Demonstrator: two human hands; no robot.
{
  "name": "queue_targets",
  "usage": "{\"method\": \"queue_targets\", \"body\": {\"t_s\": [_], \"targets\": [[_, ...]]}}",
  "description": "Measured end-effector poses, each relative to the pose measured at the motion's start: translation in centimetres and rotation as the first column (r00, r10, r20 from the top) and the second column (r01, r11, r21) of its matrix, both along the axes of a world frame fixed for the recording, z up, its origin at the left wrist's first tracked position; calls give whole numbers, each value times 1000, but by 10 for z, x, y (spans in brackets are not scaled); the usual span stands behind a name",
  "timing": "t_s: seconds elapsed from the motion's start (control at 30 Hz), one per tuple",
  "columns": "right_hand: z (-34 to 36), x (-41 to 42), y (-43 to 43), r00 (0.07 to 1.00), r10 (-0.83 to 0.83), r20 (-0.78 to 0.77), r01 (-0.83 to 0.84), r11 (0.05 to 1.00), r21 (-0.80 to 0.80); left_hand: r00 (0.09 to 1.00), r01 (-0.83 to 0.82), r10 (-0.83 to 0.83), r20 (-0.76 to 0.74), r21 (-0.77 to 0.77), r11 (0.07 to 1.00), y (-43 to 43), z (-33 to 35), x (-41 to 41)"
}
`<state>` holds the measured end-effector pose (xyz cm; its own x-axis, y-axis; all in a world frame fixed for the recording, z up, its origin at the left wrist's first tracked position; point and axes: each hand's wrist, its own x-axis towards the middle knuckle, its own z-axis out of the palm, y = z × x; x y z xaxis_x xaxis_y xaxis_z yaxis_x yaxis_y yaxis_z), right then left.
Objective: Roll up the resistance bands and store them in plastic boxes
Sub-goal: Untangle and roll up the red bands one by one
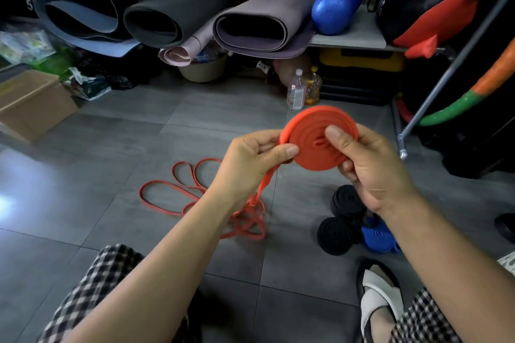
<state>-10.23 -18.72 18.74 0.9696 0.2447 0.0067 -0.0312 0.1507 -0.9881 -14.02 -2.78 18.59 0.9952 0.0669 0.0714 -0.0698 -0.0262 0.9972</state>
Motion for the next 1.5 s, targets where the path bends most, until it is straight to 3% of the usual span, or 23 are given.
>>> {"method": "queue_targets", "body": {"t_s": [0.1,0.17,0.23,0.3,0.4,0.53,0.6,0.67,0.7,0.83,0.9,1.1,1.23,1.33,1.43,1.5], "targets": [[-1,1,-1,997,77,-30,-75,996,45,999,30,-30,44,11,999,6,10,2],[-1,6,-5,988,144,60,-130,972,-194,999,21,-23,23,99,995,12,7,4],[-4,10,-9,956,199,215,-48,830,-556,1000,17,-19,3,270,963,13,-1,5],[-8,9,-11,915,295,276,-23,721,-693,997,77,-75,-21,410,909,9,-11,4],[-14,4,-7,892,385,236,-117,701,-703,988,149,-122,-93,383,912,-2,-21,-3],[-19,5,-10,860,357,364,-6,721,-693,941,277,-263,-215,38,960,16,-31,-2],[-16,3,-17,880,333,338,-39,761,-648,947,147,-139,-290,6,989,39,-53,4],[-15,0,-25,906,317,280,-97,801,-591,919,-59,139,-368,219,974,62,-85,6],[-15,-2,-29,916,309,256,-116,815,-567,894,-68,214,-394,353,933,70,-102,5],[-17,-4,-41,940,272,205,-147,867,-477,830,205,117,-545,495,844,66,-156,-10],[-17,-5,-46,945,261,197,-147,878,-456,855,232,154,-495,631,740,60,-187,-7],[-16,-1,-59,928,284,242,-163,892,-422,859,289,193,-475,759,583,33,-247,11],[-16,10,-75,952,167,257,-44,905,-424,851,261,214,-479,742,618,42,-246,17],[-21,20,-85,952,175,252,16,793,-609,863,142,254,-436,693,707,47,-218,23],[-35,19,-83,933,288,215,-8,615,-789,858,-46,216,-465,350,936,56,-176,29],[-42,16,-77,927,315,202,-18,578,-816,915,-93,174,-363,229,969,62,-134,31]]}}
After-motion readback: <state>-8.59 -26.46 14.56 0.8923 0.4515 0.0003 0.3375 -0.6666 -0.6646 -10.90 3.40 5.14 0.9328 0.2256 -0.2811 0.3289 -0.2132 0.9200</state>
